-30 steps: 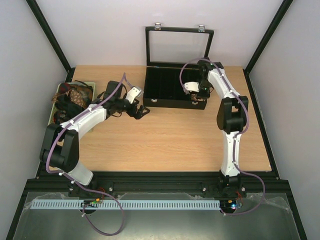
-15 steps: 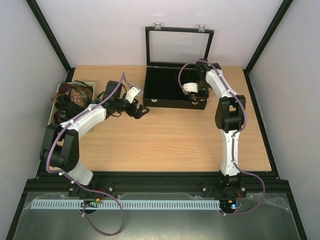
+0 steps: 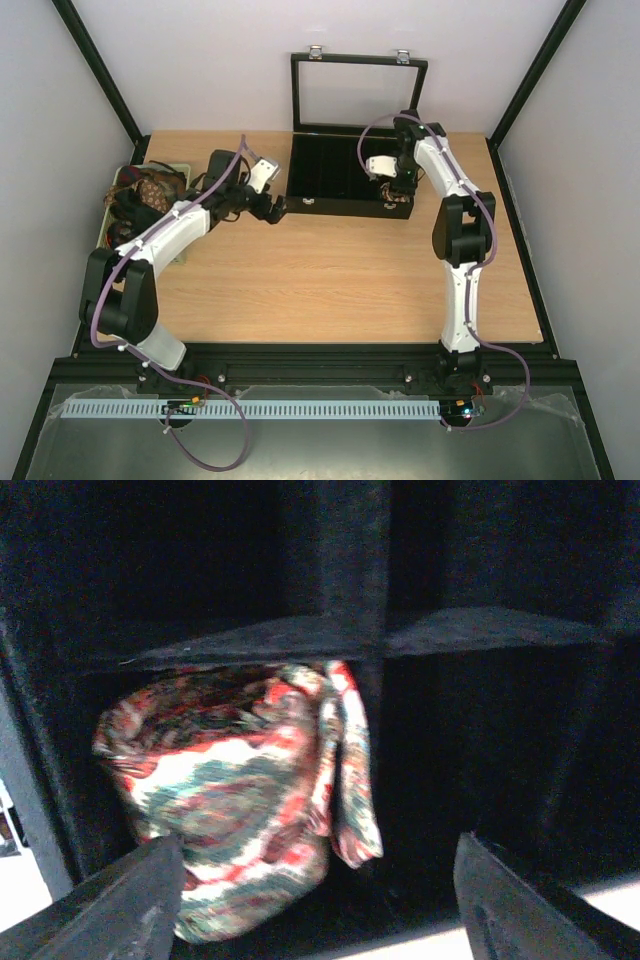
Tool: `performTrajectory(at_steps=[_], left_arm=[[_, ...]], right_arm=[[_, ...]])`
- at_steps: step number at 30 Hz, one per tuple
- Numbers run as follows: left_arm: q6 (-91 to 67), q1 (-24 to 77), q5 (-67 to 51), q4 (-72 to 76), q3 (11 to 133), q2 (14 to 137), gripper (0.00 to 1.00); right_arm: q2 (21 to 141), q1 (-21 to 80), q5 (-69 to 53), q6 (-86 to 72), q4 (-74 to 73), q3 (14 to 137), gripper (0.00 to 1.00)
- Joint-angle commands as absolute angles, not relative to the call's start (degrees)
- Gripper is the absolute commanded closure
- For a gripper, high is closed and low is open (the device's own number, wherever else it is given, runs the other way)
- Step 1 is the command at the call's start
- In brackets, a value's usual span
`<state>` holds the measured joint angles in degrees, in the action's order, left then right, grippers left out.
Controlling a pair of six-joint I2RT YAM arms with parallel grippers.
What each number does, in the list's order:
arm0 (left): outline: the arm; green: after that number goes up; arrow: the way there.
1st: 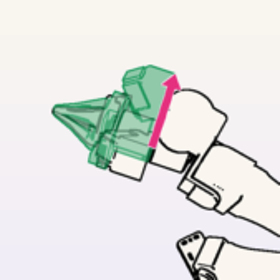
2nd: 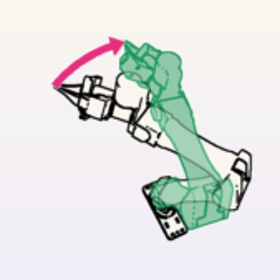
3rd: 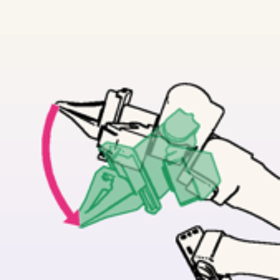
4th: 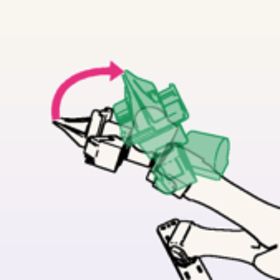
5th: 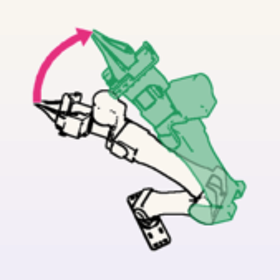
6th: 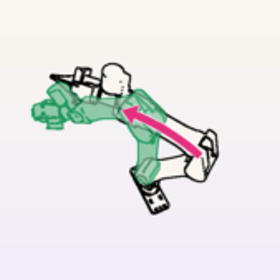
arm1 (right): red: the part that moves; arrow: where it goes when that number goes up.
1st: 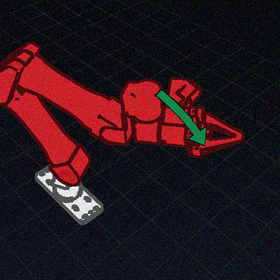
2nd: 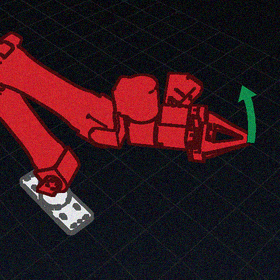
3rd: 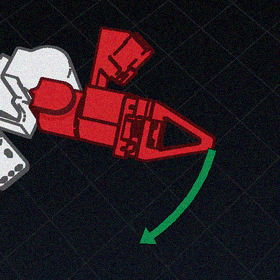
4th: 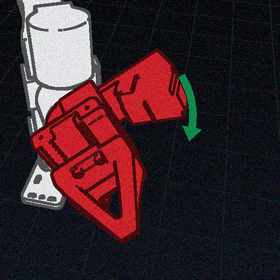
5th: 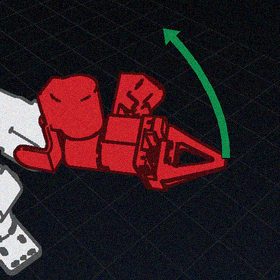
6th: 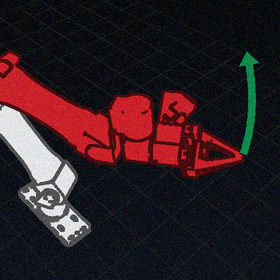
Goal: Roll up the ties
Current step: Place the tie in the storage box, then reset both arms
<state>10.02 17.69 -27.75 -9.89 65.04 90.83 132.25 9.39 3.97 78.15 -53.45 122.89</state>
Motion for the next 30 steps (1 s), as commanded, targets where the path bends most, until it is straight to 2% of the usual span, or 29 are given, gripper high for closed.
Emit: performTrajectory(at_steps=[1, 6, 8, 17, 21, 25, 30], left_arm=[[10.3, 17.3, -22.9, -10.9, 69.2, 88.1, 0.01], [9.2, 16.7, -20.9, -12.7, 73.9, 87.8, 0.01], [7.5, 15.5, -21.5, -14.0, 76.4, 88.4, 0.01], [5.3, 7.1, -26.5, -23.3, 91.4, 92.5, 0.01], [5.6, 6.2, -16.9, -28.5, 98.4, 95.5, 0.01], [8.7, 5.5, -15.4, -36.4, 106.4, 99.9, 0.01], [9.0, 4.5, -17.0, -38.4, 105.9, 100.3, 0.01]], right_arm=[[125.6, 9.4, 1.8, 75.9, -52.1, 123.7, 0.21], [121.1, 9.4, 1.2, 72.3, -49.3, 123.6, 0.04], [119.5, 9.3, 0.8, 70.6, -47.6, 123.6, 0.01], [111.3, 7.2, -3.8, 51.5, -39.3, 123.6, 0.02], [107.8, 4.7, -6.5, 38.3, -37.4, 123.4, 0.01], [104.6, 1.4, -8.6, 26.3, -38.3, 122.0, 0.01], [99.1, -3.1, -17.6, 17.5, -40.6, 114.0, 0.02]])
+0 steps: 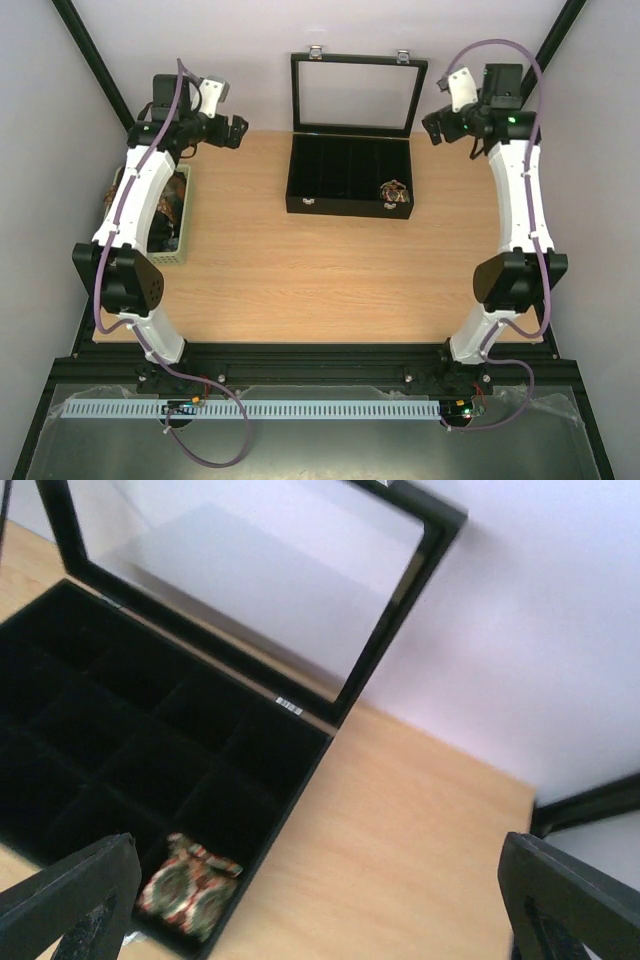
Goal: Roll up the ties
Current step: Reset both arms
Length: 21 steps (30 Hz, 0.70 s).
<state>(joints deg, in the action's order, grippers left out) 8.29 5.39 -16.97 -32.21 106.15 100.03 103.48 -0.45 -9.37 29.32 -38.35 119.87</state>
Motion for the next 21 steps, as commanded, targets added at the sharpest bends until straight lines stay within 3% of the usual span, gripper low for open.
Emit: performTrajectory(at_steps=[1, 12, 21], left_arm=[[8.4, 4.5, -16.5, -38.2, 104.9, 100.1, 0.01], [7.9, 4.5, -11.1, -38.0, 85.0, 93.9, 0.01], [4.6, 4.6, -11.8, -34.4, 68.8, 88.8, 0.01]], right_arm=[[97.5, -3.7, -18.5, 16.1, -40.0, 110.8, 0.01], [81.7, -4.5, -20.0, 6.9, -30.3, 74.5, 0.01], [74.0, -4.5, -23.3, 1.0, -26.7, 58.0, 0.02]])
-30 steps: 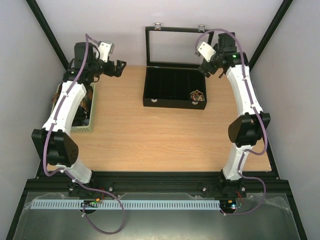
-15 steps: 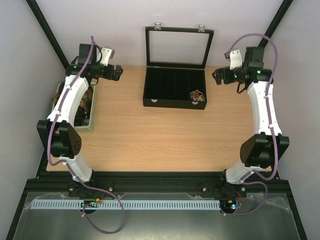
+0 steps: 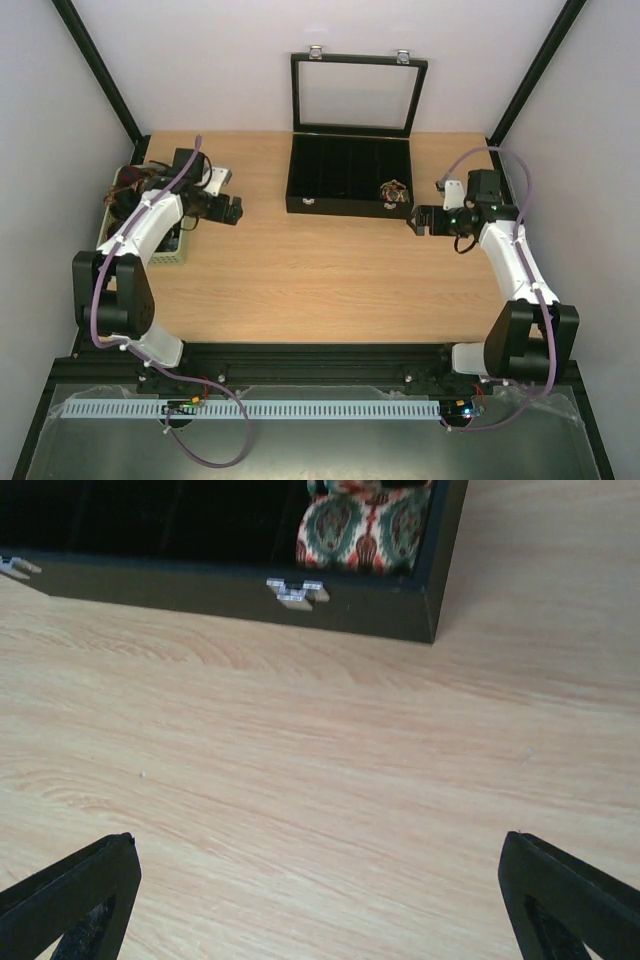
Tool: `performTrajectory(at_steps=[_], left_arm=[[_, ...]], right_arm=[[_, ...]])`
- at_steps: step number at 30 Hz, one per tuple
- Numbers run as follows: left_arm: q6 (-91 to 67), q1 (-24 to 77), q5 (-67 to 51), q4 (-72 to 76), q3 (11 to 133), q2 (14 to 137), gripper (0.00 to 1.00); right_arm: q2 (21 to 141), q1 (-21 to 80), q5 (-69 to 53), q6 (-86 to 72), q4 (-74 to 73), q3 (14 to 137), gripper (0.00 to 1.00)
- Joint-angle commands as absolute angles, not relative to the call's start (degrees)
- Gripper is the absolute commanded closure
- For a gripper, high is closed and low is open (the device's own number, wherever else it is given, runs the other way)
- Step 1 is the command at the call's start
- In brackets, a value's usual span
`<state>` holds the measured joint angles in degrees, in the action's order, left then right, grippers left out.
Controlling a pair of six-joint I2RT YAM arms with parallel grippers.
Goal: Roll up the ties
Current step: Reset both arms
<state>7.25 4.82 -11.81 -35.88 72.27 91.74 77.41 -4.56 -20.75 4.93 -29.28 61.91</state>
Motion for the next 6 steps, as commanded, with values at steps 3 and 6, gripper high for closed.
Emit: performTrajectory(at_steps=[3, 6], left_arm=[[3.2, 4.7, -11.8, -33.6, 67.7, 88.6, 0.01], [1.3, 4.7, -10.1, -33.1, 67.9, 88.7, 0.01]], right_arm=[[72.5, -4.5, -23.8, 0.0, -26.7, 55.8, 0.01], [71.7, -4.5, -24.6, -0.5, -26.9, 55.0, 0.01]])
